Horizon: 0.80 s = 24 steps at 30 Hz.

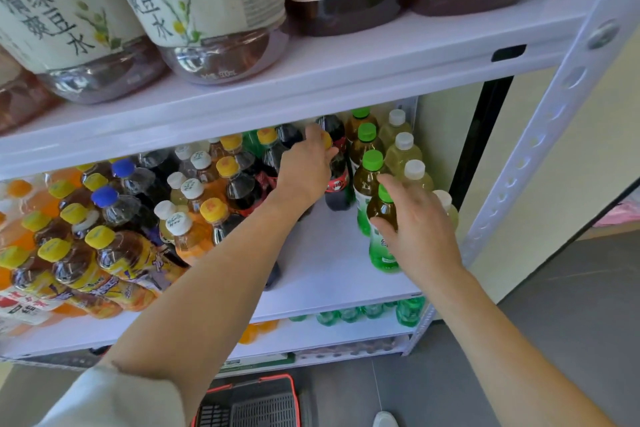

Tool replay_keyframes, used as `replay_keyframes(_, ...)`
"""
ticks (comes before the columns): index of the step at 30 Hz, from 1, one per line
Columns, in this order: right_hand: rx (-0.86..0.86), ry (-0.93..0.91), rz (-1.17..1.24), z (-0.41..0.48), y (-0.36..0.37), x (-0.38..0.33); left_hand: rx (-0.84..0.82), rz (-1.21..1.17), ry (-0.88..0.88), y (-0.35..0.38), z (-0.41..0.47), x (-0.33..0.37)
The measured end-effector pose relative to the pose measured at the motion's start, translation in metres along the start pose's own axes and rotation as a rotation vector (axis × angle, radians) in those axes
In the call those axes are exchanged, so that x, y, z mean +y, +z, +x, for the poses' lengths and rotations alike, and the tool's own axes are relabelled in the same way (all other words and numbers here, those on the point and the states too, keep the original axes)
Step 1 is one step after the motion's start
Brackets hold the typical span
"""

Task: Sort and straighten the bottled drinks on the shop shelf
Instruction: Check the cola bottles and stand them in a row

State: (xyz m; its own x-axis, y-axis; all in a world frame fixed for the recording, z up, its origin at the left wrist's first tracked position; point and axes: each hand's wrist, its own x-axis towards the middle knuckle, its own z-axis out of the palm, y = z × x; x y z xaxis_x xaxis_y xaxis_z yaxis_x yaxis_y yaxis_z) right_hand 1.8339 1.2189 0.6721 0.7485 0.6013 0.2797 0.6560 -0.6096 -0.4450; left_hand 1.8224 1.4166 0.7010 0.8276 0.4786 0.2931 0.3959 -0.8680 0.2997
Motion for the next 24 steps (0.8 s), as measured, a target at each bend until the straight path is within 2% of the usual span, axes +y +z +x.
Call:
replay_keyframes(8, 0.000, 0.028, 0.034, -0.006, 0.003, 0.001, -0.144, -0.139, -0.160, 0.001, 0.027, 0.003)
replay_keyframes(11, -0.014, -0.008, 0.029, -0.006, 0.001, 0.001, -0.184, -0.139, -0.165, -0.004, 0.021, 0.000)
replay_keyframes(13, -0.032, -0.026, 0.060, -0.006, -0.001, 0.000, -0.083, -0.030, -0.091, -0.012, 0.014, -0.005)
replay_keyframes(15, -0.035, -0.030, 0.076, -0.009, -0.003, -0.002, 0.082, 0.204, -0.008, -0.022, 0.008, -0.010)
replay_keyframes(16, -0.023, -0.029, 0.072, -0.012, -0.004, -0.002, 0.112, 0.332, -0.018, -0.027, 0.007, -0.012)
replay_keyframes(17, -0.002, -0.031, 0.072, -0.015, -0.005, -0.003, 0.083, 0.424, -0.059, -0.031, 0.007, -0.014)
replay_keyframes(19, 0.053, -0.044, 0.094, -0.022, -0.008, -0.006, -0.081, 0.507, -0.147, -0.035, 0.008, -0.019)
replay_keyframes(21, 0.106, -0.064, 0.113, -0.031, -0.010, -0.009, -0.225, 0.548, -0.160, -0.036, 0.006, -0.024)
replay_keyframes(24, 0.178, -0.094, 0.118, -0.043, -0.015, -0.013, -0.218, 0.533, -0.067, -0.034, -0.010, -0.022)
